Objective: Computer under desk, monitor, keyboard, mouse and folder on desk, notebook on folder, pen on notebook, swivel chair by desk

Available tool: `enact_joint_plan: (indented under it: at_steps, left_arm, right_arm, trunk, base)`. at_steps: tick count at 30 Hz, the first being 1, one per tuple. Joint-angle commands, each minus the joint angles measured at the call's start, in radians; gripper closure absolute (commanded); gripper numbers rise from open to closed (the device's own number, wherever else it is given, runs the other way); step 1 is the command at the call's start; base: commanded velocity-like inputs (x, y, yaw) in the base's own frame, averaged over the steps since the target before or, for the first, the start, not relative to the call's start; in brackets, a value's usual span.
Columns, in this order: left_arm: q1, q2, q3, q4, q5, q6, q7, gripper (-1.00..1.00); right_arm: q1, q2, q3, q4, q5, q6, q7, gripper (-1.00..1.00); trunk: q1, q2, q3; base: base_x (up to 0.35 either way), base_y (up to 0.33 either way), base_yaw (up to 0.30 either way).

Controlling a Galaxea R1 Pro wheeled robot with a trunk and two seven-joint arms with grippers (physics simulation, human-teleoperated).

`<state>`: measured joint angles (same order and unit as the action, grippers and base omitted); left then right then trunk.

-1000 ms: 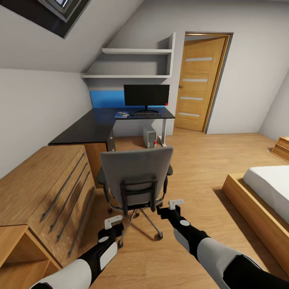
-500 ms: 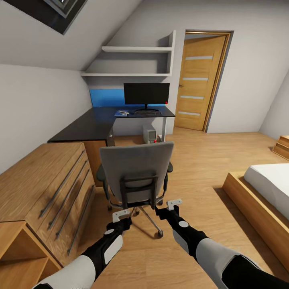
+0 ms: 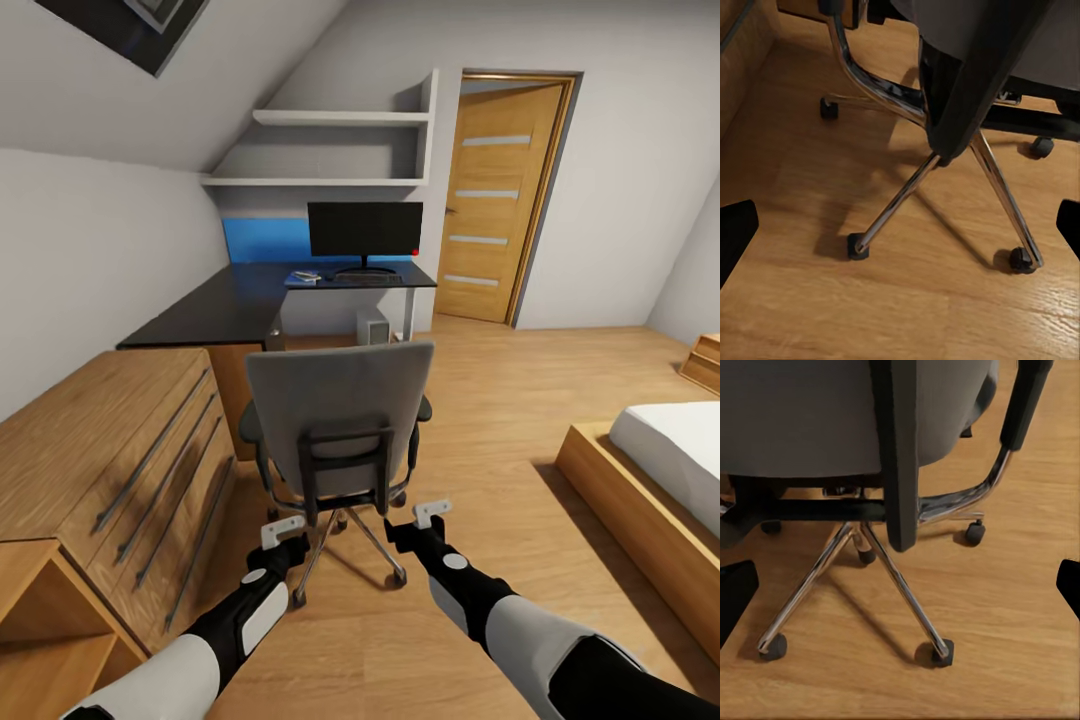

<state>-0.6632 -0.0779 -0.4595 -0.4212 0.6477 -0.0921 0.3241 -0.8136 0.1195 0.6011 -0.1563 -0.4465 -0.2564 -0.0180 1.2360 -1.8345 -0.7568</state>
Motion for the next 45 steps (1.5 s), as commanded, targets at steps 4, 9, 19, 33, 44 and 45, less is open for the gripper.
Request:
enact_joint_plan:
  at_steps: [4,9,19,33,44,45]
  left_arm:
    - [-0.001,-0.003,-0.010,-0.041,0.009,0.004,0.008,-1.00]
    - [-0.001,-0.005,-0.011,-0.169,0.014,0.018,0.007,-1.00]
    - [-0.001,-0.009,-0.012,-0.057,0.012,0.015,-0.002,-1.00]
    - [-0.001,-0.005,-0.007,-0.053,0.009,0.009,0.003,-1.00]
    - [-0.001,-0.004,-0.007,-0.053,0.008,0.009,0.003,-1.00]
    - [-0.001,-0.004,-0.007,-0.053,0.008,0.009,0.003,-1.00]
  right_arm:
    - [-0.001,0.007,0.009,0.002,-0.008,0.039,-0.003,-1.00]
    - [-0.001,0.011,0.009,0.001,-0.008,0.074,-0.004,-1.00]
    - [-0.001,0.011,0.009,-0.001,-0.008,0.070,-0.007,-1.00]
    - [-0.001,0.011,0.006,0.000,-0.008,0.021,-0.008,-1.00]
    - [-0.001,0.011,0.006,0.000,-0.008,0.019,-0.008,-1.00]
    - [-0.001,0.011,0.006,0.000,-0.008,0.019,-0.008,-1.00]
  trunk:
    - [0.015,-0.029,-0.014]
    - [0.034,-0.064,-0.029]
    - [0.073,-0.134,-0.061]
    - [0.115,-0.211,-0.095]
    - [0.142,-0.260,-0.117]
    - [0.146,-0.267,-0.120]
  base:
    - [0.000,0.000,0.000]
    - [0.000,0.000,0.000]
    - [0.000,0.000,0.000]
    - [0.000,0.000,0.000]
    - [0.000,0.000,0.000]
    - [0.000,0.000,0.000]
